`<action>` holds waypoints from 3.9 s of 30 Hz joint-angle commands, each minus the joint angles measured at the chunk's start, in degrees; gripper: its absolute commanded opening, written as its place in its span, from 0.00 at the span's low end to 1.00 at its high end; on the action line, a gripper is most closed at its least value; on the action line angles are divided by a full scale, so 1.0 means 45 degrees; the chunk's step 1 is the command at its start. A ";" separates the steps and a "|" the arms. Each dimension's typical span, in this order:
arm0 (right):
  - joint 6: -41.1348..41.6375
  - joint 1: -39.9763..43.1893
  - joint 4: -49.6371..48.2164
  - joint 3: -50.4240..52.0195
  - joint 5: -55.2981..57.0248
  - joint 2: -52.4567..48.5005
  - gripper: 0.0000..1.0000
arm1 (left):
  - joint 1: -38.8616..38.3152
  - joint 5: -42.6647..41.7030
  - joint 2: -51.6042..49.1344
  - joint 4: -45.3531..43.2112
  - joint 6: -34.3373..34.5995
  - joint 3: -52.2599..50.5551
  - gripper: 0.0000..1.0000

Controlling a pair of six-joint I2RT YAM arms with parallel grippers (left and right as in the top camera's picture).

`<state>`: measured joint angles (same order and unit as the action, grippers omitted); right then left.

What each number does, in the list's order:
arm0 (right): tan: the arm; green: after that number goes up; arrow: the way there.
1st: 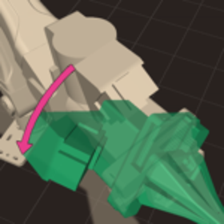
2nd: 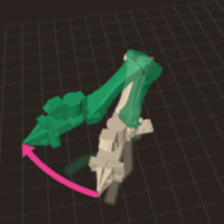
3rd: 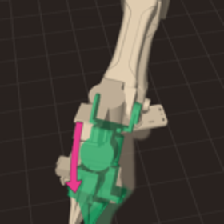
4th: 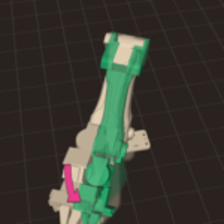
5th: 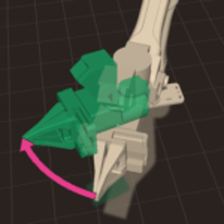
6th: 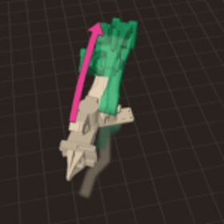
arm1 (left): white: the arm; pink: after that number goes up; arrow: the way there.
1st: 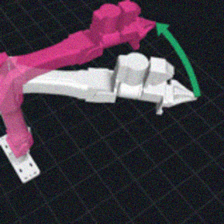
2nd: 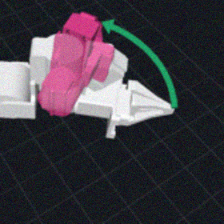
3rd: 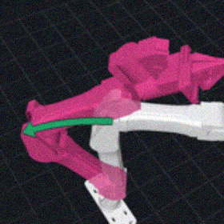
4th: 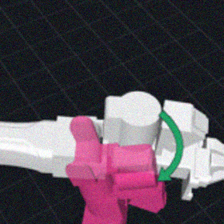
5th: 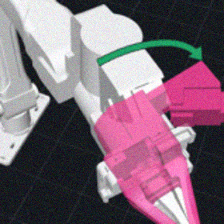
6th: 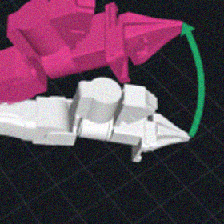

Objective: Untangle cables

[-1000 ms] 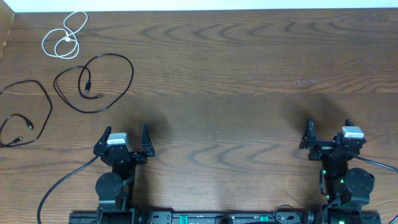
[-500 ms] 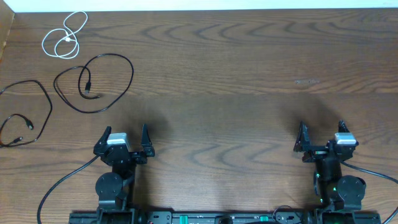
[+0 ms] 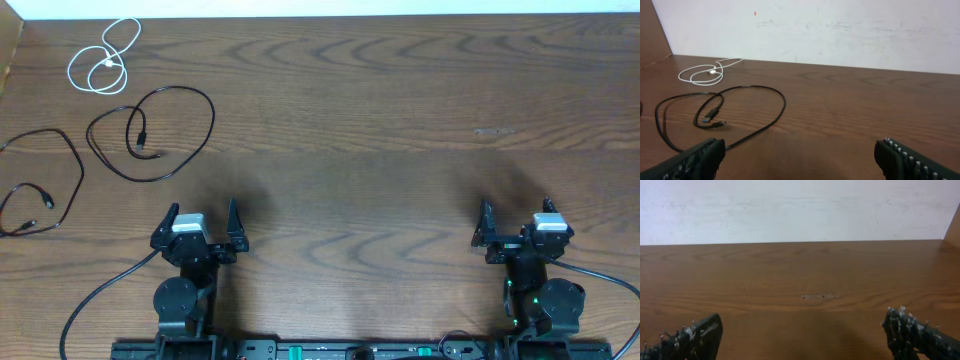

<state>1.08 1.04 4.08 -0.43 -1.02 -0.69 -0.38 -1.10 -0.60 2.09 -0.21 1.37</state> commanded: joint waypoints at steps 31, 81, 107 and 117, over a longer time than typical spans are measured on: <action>-0.1069 -0.0233 0.0107 0.0024 0.0199 0.0068 0.99 | 0.0068 0.0389 0.0083 0.0471 0.0015 -0.0253 1.00; -0.0243 -0.0238 0.0107 0.0024 0.0238 0.0068 0.99 | 0.0068 0.0389 0.0083 0.0471 0.0015 -0.0253 1.00; -0.0160 -0.0243 0.0083 0.0024 0.0194 0.0068 0.99 | 0.0068 0.0389 0.0083 0.0471 0.0015 -0.0253 1.00; -0.0160 -0.0243 0.0083 0.0024 0.0194 0.0068 0.99 | 0.0068 0.0389 0.0083 0.0471 0.0015 -0.0253 1.00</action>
<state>-0.43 0.49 4.12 -0.43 -0.43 -0.69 -0.38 -1.10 -0.60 2.09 -0.19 1.37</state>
